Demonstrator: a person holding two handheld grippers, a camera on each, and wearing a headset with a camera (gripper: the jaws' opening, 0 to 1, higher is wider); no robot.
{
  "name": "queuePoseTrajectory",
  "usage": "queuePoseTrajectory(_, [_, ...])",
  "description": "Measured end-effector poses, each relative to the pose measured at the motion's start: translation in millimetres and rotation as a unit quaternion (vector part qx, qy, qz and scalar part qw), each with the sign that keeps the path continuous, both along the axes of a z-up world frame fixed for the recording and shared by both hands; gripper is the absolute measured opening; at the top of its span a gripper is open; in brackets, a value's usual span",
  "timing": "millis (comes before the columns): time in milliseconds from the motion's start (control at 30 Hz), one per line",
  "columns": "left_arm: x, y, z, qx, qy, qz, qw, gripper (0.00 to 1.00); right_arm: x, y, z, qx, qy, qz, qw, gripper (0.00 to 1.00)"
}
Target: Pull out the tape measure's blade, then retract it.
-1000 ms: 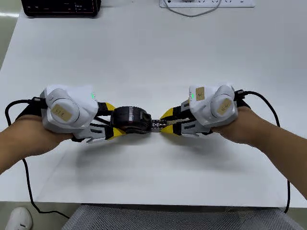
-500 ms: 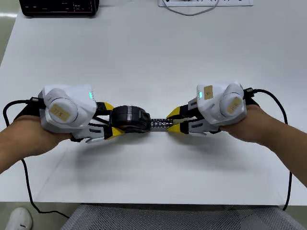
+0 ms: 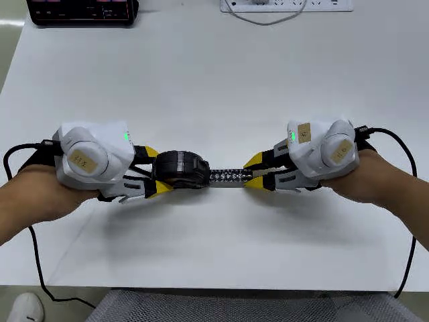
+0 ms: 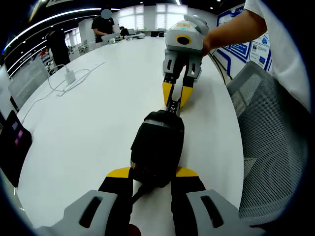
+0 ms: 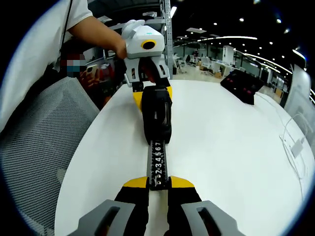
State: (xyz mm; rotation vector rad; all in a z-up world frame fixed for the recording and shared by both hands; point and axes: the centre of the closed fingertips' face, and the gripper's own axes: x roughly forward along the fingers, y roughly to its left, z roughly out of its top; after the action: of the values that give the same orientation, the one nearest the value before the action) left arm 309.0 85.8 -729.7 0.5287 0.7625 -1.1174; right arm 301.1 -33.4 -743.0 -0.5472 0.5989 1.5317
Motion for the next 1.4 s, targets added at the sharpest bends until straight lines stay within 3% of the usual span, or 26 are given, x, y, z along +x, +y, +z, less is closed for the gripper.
queuePoseTrajectory(1400, [-0.3,0.0,0.7,0.008,0.005,0.000,1.0000,0.24,4.6,-58.8,-1.2,-0.037,0.002,-0.021,0.9991,0.10])
